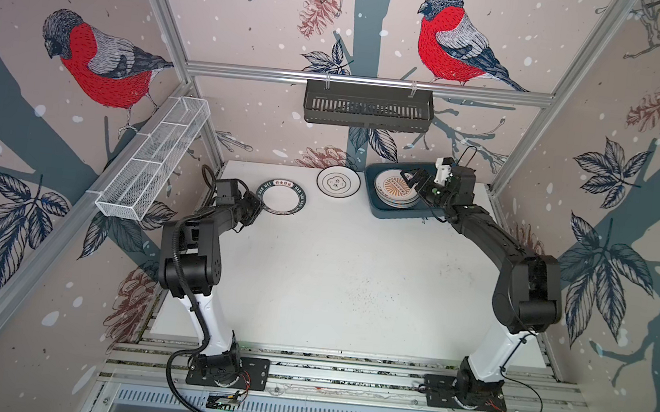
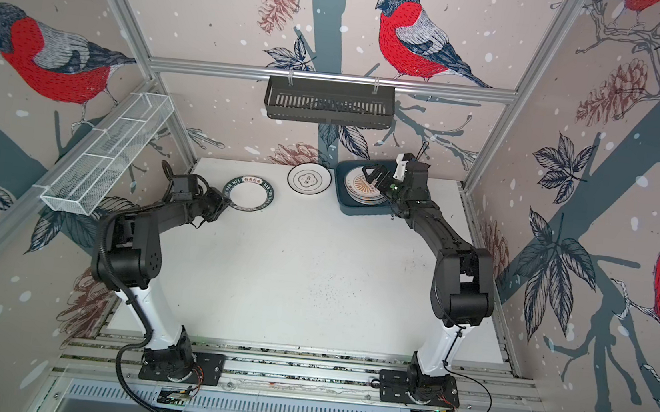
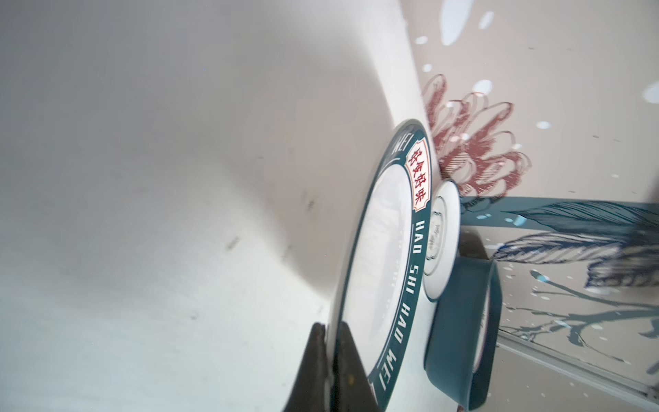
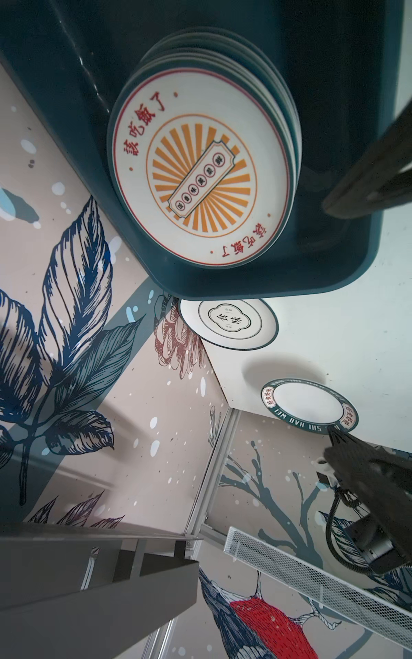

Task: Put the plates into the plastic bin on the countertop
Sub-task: 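Lift the plate toward the right gripper while the right gripper approaches its rim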

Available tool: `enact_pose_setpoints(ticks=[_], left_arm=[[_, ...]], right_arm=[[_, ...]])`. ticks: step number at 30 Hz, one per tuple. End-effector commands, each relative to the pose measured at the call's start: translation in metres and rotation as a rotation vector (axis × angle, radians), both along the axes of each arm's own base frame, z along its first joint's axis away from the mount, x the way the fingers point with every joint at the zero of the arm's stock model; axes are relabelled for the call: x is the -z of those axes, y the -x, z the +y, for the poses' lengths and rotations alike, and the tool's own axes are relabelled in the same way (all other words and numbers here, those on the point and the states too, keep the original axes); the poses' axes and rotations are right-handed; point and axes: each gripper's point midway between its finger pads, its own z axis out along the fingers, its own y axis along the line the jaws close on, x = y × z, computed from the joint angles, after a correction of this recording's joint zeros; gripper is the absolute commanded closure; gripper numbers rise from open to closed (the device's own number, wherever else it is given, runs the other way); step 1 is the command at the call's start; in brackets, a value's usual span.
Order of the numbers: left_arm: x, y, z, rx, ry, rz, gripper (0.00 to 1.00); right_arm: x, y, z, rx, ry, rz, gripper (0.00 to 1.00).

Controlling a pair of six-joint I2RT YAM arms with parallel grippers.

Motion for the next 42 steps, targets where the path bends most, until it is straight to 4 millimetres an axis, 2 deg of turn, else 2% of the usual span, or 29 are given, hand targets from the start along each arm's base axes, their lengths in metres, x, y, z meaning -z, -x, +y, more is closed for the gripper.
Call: enact_pose_setpoints(ticks=[1, 4, 11, 19, 28, 35, 42], left_arm=[[-0.030, 0.000, -0.016, 0.037, -0.012, -0.064, 1.00], [-0.047, 0.007, -0.039, 0.077, -0.017, -0.074, 1.00], [-0.088, 0.022, -0.111, 0.213, 0.011, -0.151, 1.00], [-0.099, 0.042, -0.184, 0.380, 0.042, -0.164, 1.00], [-0.118, 0.050, -0.268, 0.539, 0.131, -0.230, 1.00], [-0.118, 0.047, -0.307, 0.615, 0.159, -0.242, 1.00], [-0.126, 0.044, -0.323, 0.645, 0.179, -0.271, 1.00]], right_arm=[[-0.009, 0.010, -0.002, -0.023, -0.001, -0.041, 0.00], [-0.008, 0.024, -0.009, -0.018, 0.007, -0.038, 0.00], [-0.007, 0.053, -0.029, -0.021, 0.040, -0.020, 0.00], [0.000, 0.080, -0.030, -0.063, 0.054, 0.009, 0.00], [0.011, 0.102, -0.023, -0.120, 0.042, 0.057, 0.02], [0.008, 0.105, -0.012, -0.163, 0.046, 0.048, 0.10], [0.016, 0.104, -0.004, -0.183, 0.019, 0.077, 0.24]])
